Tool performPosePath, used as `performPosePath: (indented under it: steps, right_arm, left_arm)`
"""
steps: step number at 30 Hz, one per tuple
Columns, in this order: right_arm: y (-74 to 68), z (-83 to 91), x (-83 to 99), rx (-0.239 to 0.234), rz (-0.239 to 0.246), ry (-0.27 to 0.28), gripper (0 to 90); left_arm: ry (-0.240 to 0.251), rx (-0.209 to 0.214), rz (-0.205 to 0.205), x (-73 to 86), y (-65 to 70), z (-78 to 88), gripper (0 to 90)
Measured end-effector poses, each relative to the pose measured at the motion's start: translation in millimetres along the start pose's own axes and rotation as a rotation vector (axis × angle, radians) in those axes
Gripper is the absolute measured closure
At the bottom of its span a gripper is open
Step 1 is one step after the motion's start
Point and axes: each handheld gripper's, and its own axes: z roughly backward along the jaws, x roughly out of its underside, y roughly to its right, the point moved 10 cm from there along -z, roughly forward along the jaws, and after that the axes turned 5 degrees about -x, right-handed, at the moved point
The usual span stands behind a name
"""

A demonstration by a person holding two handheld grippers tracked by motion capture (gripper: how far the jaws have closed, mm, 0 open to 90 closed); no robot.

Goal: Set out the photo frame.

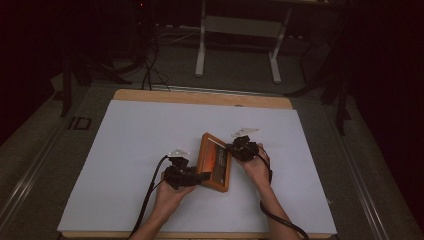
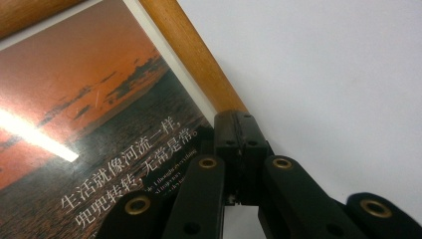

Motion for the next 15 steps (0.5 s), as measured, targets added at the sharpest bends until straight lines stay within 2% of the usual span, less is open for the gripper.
performPosePath:
  steps: [10, 15]
  right_arm:
    - [1.0, 0.3, 0.0, 0.004, 0.002, -0.007, 89.9]
    - [3.3, 2.7, 1.3, 0.013, 0.01, -0.012, 89.0]
  left_arm:
    - [-0.011, -0.003, 0.042, -0.9, 2.9, -0.8, 52.2]
    - [-0.011, -0.02, 0.026, -5.3, 6.9, -1.3, 53.7]
